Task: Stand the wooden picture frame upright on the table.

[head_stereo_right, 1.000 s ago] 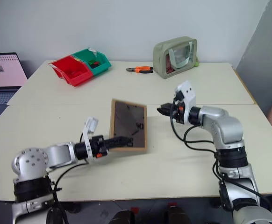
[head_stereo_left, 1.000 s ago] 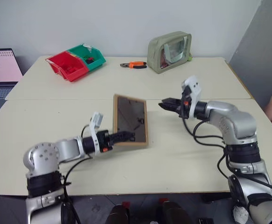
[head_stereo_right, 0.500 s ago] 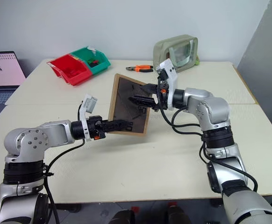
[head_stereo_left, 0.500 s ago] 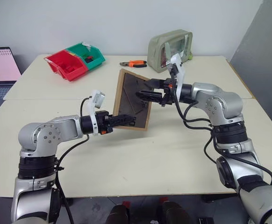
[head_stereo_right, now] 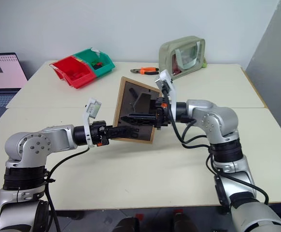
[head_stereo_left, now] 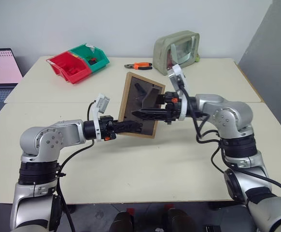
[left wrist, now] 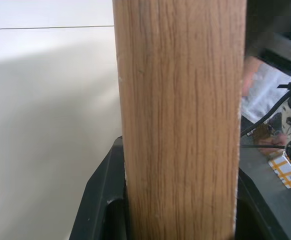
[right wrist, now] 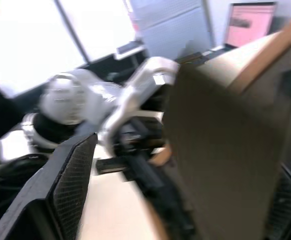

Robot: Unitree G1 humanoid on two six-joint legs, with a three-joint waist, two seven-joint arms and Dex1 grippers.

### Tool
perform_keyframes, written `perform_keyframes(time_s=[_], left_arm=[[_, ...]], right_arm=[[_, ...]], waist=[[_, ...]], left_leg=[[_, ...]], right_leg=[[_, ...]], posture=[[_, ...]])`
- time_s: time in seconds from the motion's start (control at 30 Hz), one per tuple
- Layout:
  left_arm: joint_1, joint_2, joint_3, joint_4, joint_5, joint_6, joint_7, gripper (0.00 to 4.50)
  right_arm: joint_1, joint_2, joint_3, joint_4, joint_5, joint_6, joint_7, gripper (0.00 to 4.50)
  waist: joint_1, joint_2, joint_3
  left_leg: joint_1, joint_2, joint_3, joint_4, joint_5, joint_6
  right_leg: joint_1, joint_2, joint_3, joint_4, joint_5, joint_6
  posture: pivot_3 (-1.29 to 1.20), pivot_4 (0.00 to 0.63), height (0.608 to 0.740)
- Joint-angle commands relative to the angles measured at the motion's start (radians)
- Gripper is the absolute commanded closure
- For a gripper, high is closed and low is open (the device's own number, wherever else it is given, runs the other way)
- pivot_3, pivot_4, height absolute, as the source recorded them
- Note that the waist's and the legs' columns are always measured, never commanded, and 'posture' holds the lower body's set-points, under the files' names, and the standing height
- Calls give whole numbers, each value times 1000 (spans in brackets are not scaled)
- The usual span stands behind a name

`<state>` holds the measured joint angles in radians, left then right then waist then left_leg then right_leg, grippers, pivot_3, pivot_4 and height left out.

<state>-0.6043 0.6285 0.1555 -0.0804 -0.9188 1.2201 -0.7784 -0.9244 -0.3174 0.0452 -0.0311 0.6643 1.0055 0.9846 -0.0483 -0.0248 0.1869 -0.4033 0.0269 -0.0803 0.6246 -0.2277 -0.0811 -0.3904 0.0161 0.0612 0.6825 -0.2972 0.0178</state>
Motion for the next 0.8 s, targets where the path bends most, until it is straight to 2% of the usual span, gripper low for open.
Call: perform_keyframes(time_s=[0.03,0.2,0.3,0.37,0.47,0.5,0.53,0.6,0.67,0.8], left_arm=[[-13,16,15,-48,-25,-12,-27,3259],[-4,13,9,-46,-35,1,-38,3259],[-14,4,50,-27,-100,68,-30,3259],[-26,-7,95,4,-160,129,-6,3259],[-36,-18,142,34,-232,210,27,3259],[-43,-27,163,50,-261,246,50,3259],[-47,-34,179,62,-282,271,70,3259],[-72,-57,231,136,-354,361,135,3259],[-76,-62,240,176,-425,394,186,3259],[-50,-77,220,200,-562,394,318,3259]], right_arm=[[30,-70,-58,-70,69,46,11,119],[88,-176,-93,-107,62,47,-23,119],[165,-279,-82,-148,-51,-101,-26,119],[232,-340,-38,-160,-177,-311,0,119],[318,-389,49,-80,-457,-834,-16,119],[337,-405,75,-12,-573,-1072,-64,119],[345,-411,88,43,-645,-1230,-98,119],[324,-428,119,194,-909,-1664,-328,119],[278,-405,118,293,-1017,-1875,-463,119],[168,-342,132,418,-1207,-2053,-687,119]], waist=[[0,0,0],[0,0,0],[3,0,0],[5,0,0],[1,0,0],[-2,0,0],[-4,-1,0],[-6,-1,0],[-8,-1,0],[-13,-1,1]], left_leg=[[0,0,0,0,0,0],[0,-1,1,0,0,0],[0,-1,0,0,0,0],[-1,-1,1,0,-1,1],[-1,-2,1,1,-1,1],[0,-2,2,1,-1,1],[0,-2,2,1,-1,1],[1,-2,3,1,-1,1],[2,-2,3,2,-1,1],[3,-1,4,3,1,-1]], right_leg=[[0,0,0,0,0,0],[0,0,0,0,0,0],[0,0,0,-1,0,0],[0,0,0,-1,0,1],[0,1,0,-1,-3,6],[0,1,1,-1,-3,6],[0,1,1,-1,-3,6],[0,1,2,0,-3,6],[0,1,2,1,-3,6],[0,1,5,5,0,1]], posture=[[0,150,740],[0,150,740],[0,150,740],[0,150,740],[0,150,740],[0,150,740],[0,150,740],[0,150,740],[0,150,740],[0,150,740]])
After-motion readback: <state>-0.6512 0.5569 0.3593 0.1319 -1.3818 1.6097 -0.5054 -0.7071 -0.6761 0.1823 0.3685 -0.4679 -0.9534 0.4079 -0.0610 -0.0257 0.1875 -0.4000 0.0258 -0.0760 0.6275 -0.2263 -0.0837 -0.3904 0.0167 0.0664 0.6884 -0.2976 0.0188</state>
